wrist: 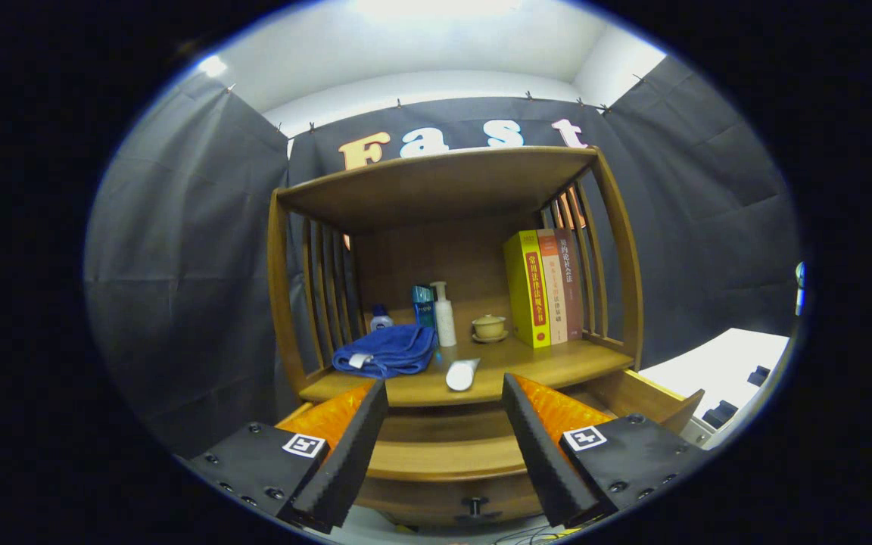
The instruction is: Pull open the drawer, take out the items inside it, and place them on the countertop above the cabinet.
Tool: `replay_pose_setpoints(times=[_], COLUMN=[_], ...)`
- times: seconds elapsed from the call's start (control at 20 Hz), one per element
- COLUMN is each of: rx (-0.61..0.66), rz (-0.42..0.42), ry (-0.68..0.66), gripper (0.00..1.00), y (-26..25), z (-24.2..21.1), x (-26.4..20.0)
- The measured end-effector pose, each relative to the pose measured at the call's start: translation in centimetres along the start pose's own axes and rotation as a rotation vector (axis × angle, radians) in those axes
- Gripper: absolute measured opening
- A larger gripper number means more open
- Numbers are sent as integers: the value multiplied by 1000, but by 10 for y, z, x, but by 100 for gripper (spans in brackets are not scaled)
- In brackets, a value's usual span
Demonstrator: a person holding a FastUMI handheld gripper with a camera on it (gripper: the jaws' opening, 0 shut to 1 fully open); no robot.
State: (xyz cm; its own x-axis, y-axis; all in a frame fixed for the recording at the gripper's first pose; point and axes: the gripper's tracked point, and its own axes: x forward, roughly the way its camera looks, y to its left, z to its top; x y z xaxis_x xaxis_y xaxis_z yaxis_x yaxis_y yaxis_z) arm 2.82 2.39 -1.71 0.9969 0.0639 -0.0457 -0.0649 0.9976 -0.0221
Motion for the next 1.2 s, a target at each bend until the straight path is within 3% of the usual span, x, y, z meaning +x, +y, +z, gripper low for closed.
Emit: replay_pose_setpoints(times=[0.25,0.4,0.85,1.2], rx=[5,-10,-72,-16], rz=[-39,-19,-31,-61], ry=[-17,-4,64,103], gripper=[98,98,99,98], y=[-5,-3,-9,-18], z=[-44,-70,-124,-150], x=[-23,-31,-27,-15])
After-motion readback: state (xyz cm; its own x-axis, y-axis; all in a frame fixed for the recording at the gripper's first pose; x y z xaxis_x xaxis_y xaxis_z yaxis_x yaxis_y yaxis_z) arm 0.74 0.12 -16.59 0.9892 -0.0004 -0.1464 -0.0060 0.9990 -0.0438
